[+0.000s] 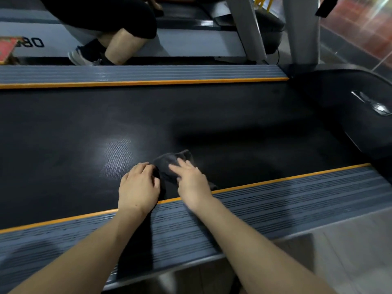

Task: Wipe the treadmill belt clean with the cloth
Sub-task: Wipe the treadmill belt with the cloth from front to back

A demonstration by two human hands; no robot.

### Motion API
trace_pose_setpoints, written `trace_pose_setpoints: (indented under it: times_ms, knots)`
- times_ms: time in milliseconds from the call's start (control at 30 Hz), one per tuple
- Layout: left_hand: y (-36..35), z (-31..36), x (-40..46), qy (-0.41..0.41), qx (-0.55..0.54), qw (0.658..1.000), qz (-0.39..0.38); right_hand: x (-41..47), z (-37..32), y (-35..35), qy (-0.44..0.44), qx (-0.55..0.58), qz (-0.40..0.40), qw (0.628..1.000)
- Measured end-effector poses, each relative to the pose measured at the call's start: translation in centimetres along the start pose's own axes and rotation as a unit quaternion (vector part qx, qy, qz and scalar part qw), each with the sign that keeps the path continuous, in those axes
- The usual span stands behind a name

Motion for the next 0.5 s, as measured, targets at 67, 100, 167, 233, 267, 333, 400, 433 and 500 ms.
trace_pose_setpoints:
  times_ms: [67,100,167,233,267,333,400,433,500]
  knots:
    - [-0.3,0.1,0.1,-0.001,0.011,1.0,-0.012,0.2,2.0,1.4,0.026,-0.003,-0.005,1.0]
    - [-0.4,0.1,0.2,-0.005,0.015,1.0,-0.018,0.4,3.7,2.5,0.022,-0.015,0.005,1.0]
    - [-0.5,0.1,0.1,-0.007,0.018,1.0,-0.025,1.1,7.9,5.7,-0.035,-0.031,0.052,0.998]
    - [-0.5,0.1,0.0,-0.007,0.016,1.0,-0.025,1.4,11.4,8.8,-0.115,-0.039,0.091,0.988]
    - [-0.4,0.2,0.1,-0.008,0.014,1.0,-0.025,1.4,12.4,9.7,-0.151,-0.038,0.1,0.983]
    - [-0.4,0.4,0.1,-0.013,0.009,1.0,-0.024,1.1,12.3,9.8,-0.207,-0.039,0.117,0.971]
    - [-0.4,0.4,0.0,-0.02,0.01,0.999,-0.023,1.2,8.9,7.5,-0.207,-0.018,0.12,0.971]
    - [-0.4,0.3,0.0,-0.022,0.01,0.999,-0.022,1.3,6.5,5.5,-0.175,0.0,0.099,0.98]
    - [-0.4,0.2,-0.1,-0.017,0.014,1.0,-0.016,0.9,1.8,1.3,-0.082,0.02,0.043,0.996]
Point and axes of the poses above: each hand's wrist, its own x-axis towards the middle knuckle, its own y-axis out of the back of the hand, z = x × y, the point moved 5 cm from there along x, towards the middle knuckle, and after that the axes turned 4 degrees about -y, right-handed, at the moved point
